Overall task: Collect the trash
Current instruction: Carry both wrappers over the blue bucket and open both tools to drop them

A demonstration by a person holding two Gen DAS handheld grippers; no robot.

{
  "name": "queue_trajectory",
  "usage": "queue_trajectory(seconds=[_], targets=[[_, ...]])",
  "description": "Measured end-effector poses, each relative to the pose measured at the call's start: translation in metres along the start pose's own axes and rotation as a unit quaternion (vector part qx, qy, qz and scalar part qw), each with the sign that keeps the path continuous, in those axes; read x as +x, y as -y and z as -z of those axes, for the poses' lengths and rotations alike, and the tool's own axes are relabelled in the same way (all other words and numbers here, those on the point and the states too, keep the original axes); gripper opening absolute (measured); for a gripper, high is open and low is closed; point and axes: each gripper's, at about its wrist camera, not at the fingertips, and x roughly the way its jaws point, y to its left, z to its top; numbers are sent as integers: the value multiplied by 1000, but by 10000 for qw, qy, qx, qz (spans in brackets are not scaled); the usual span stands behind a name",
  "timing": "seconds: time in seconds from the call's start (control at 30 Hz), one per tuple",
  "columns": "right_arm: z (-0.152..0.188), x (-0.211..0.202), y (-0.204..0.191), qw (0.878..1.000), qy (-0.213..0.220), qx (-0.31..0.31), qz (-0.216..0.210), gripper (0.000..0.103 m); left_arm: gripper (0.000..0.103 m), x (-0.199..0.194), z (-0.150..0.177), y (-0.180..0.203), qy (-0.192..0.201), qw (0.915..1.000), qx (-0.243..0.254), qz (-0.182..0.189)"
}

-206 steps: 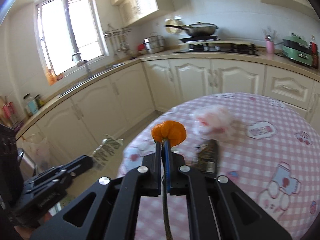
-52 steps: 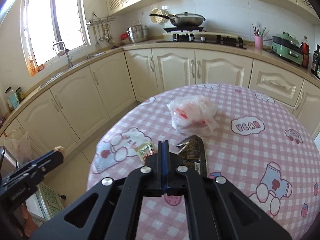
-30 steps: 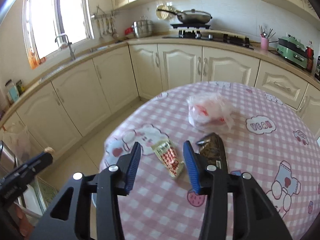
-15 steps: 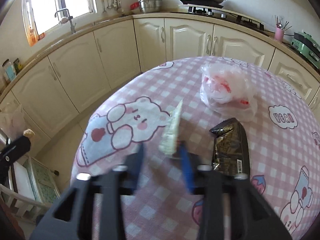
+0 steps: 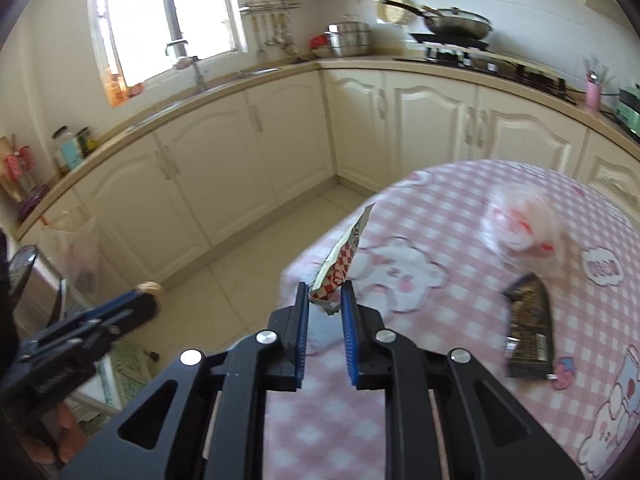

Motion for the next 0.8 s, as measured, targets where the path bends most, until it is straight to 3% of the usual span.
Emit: queue_trajectory(seconds=[0.37,0.5,0.6,0.67,0.8], targets=[[-4,38,-97,9927,-208,-504,-1080,16,24,2,-3,-55,-23,9974,-319,-651],[1,57,-115,9906,-276,-538,-1230,16,26,9,-10,-72,-11,9962,-422,-758],[1,68,-118,9903,-311,-519,-1247,16,40,16,-13,-83,-12,9947,-596,-833],[1,76,-118,9901,-374,-484,-1265,16,43,19,-12,-86,-21,9942,-631,-870],[5,87,-119,9896,-493,-444,-1278,16,44,24,-9,-93,-69,9935,-667,-920]])
